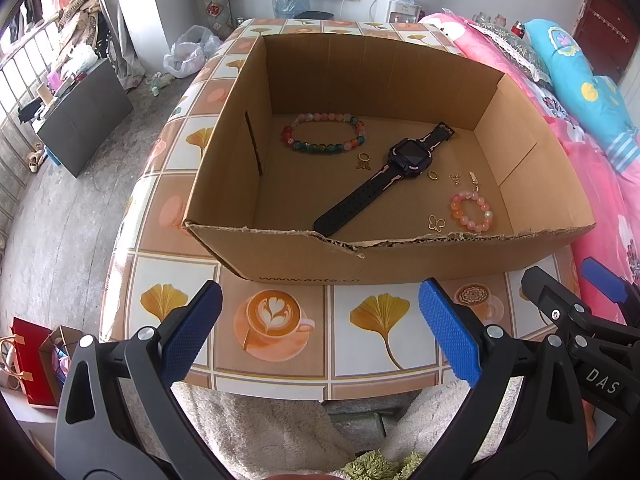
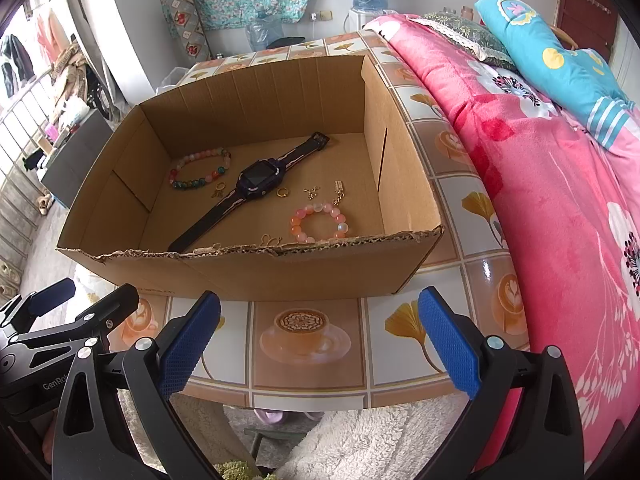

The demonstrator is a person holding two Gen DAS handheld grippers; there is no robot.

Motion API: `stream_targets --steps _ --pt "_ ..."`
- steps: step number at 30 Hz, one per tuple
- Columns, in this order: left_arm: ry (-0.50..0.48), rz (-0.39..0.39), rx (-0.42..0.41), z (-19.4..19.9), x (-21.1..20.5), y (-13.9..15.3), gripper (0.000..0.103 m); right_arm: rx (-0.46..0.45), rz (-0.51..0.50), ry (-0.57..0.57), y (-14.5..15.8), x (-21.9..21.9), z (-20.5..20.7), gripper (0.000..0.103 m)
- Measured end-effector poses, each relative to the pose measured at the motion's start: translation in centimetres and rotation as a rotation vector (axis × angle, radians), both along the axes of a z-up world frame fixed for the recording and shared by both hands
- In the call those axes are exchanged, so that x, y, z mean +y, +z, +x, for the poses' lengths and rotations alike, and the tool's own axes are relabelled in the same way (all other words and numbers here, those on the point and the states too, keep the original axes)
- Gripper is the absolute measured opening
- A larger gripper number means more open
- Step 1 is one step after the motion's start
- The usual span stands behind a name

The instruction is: Organize jewelry

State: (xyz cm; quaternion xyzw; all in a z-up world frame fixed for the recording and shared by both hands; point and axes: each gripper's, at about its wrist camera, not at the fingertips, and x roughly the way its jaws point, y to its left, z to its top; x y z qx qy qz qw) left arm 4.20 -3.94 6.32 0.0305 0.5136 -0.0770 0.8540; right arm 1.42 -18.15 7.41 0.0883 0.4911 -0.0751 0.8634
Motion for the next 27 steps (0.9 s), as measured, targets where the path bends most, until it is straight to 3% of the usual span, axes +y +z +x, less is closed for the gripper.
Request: stream_targets --steps 27 --pt "0.002 -0.008 0.005 0.32 -0.03 -0.07 0.094 0.003 0.001 -0.004 0.02 -0.07 0.05 0.096"
